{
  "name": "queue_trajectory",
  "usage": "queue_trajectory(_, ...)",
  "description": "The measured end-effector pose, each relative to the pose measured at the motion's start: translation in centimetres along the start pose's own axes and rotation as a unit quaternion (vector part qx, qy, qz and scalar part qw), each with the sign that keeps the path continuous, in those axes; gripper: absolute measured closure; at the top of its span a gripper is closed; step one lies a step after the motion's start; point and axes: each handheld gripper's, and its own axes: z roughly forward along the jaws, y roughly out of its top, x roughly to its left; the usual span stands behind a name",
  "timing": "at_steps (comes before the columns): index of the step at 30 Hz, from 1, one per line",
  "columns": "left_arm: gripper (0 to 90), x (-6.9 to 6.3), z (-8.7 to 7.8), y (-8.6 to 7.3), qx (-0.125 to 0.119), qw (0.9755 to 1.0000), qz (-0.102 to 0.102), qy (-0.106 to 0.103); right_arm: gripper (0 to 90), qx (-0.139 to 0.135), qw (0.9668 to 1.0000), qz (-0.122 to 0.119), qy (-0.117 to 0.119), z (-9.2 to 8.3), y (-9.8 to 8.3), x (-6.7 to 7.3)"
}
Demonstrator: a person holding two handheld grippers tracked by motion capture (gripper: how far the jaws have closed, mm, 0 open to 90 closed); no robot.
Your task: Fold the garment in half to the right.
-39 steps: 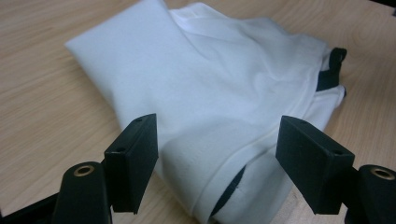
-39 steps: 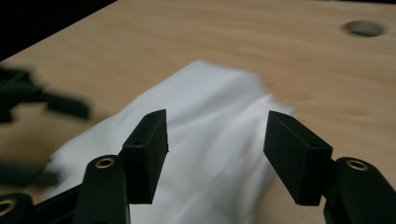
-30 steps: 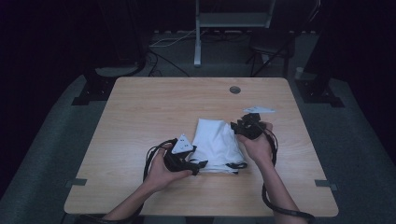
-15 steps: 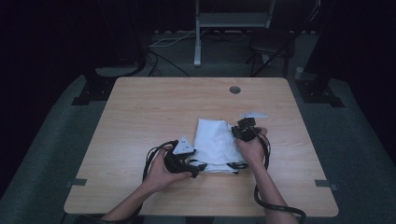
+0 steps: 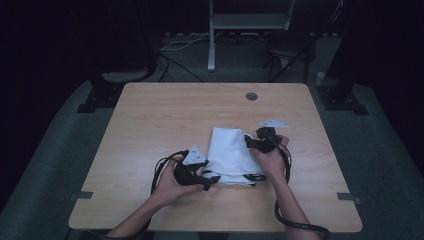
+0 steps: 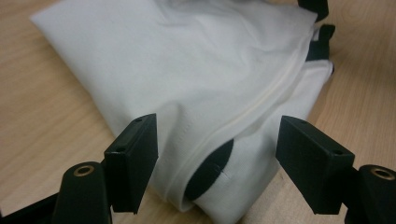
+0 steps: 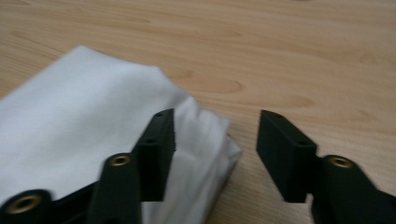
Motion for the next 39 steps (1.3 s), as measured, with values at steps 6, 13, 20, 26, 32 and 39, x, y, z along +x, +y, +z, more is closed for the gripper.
queue_trajectory(6, 19.5, 0.8, -1.1, 0.4, -0.024, 0.9992, -0.020, 0.025, 21.6, -0.012, 0.9993, -0.019, 0.029, -0.5, 0.5, 0.4)
queue_trajectory(13, 19.5, 1.6, -2.6, 0.6, -0.054, 0.9972, -0.032, 0.041, 19.5, -0.017, 0.9986, -0.020, 0.047, -0.8, 0.6, 0.6)
queue_trajectory(20, 19.5, 2.4, -3.9, 0.3, -0.074, 0.9948, -0.046, 0.052, 19.2, -0.022, 0.9980, -0.026, 0.054, -1.2, 0.6, 1.0)
queue_trajectory(26, 19.5, 2.9, -5.0, -0.2, -0.093, 0.9924, -0.057, 0.058, 14.7, -0.031, 0.9977, -0.028, 0.054, -1.9, 0.5, 1.0)
queue_trajectory(32, 19.5, 3.9, -6.9, -0.8, -0.124, 0.9864, -0.084, 0.066, 13.9, -0.048, 0.9964, -0.030, 0.063, -3.2, 0.5, 0.6)
queue_trajectory(39, 19.5, 5.0, -8.7, -1.7, -0.149, 0.9802, -0.101, 0.081, 13.8, -0.067, 0.9950, -0.029, 0.069, -5.0, 0.3, 0.0)
